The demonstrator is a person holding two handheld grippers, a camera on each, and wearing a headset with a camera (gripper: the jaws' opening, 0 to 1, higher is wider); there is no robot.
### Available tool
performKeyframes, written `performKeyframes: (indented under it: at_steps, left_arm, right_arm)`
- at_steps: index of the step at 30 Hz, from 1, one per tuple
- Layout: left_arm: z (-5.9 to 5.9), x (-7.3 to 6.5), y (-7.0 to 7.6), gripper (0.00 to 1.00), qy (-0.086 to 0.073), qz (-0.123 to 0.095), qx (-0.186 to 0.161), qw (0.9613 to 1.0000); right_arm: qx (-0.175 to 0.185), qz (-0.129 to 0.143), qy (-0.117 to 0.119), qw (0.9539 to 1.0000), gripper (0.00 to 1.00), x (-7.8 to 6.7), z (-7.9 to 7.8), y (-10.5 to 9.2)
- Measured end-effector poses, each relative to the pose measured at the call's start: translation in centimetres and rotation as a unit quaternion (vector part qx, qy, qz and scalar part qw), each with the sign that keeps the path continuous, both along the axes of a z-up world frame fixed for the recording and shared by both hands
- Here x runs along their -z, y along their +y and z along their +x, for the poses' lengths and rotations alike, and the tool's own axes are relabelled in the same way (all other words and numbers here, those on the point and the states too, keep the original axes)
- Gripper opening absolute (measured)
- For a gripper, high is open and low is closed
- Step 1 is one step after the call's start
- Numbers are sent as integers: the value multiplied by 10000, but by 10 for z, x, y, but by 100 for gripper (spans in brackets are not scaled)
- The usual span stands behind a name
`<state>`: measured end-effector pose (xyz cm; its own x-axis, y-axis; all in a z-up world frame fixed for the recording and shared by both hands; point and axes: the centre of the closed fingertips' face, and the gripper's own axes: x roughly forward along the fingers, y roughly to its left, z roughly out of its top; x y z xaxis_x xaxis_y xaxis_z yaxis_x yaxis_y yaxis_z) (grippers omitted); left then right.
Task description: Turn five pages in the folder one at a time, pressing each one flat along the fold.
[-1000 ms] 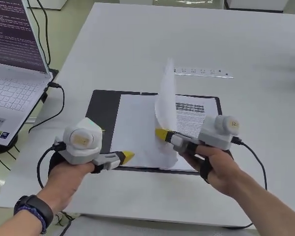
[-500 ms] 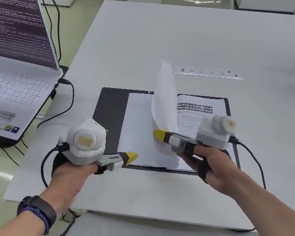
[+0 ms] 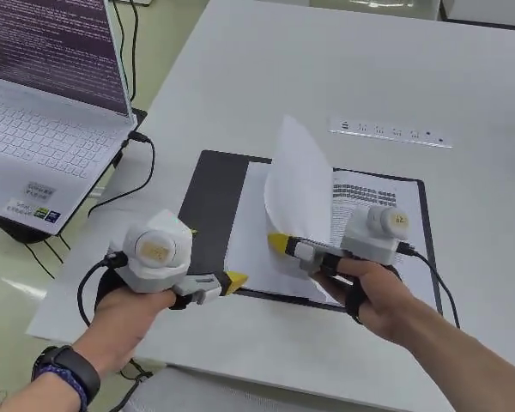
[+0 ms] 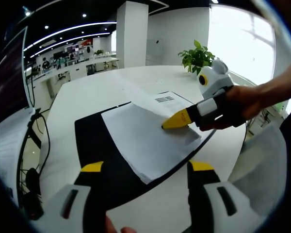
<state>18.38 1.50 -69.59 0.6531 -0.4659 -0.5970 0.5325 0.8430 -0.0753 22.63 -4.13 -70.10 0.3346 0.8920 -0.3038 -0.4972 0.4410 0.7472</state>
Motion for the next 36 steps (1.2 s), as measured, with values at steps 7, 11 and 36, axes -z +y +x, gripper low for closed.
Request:
performKeyframes:
  at_steps: [7,11,36]
  left_arm:
    - [-6,1,6,69,2,41,21,10000]
    - [-10,3,12,69,14,33,5,10000]
    - [-20,11,24,70,122,-44,-115,9998]
  right_arm:
    - [-103,-31,175,9998,0,12,-4,16]
    - [-127,-60,241,9996,0,20,-4,23]
    - [345,-437,1072,9927,0,89,1,39]
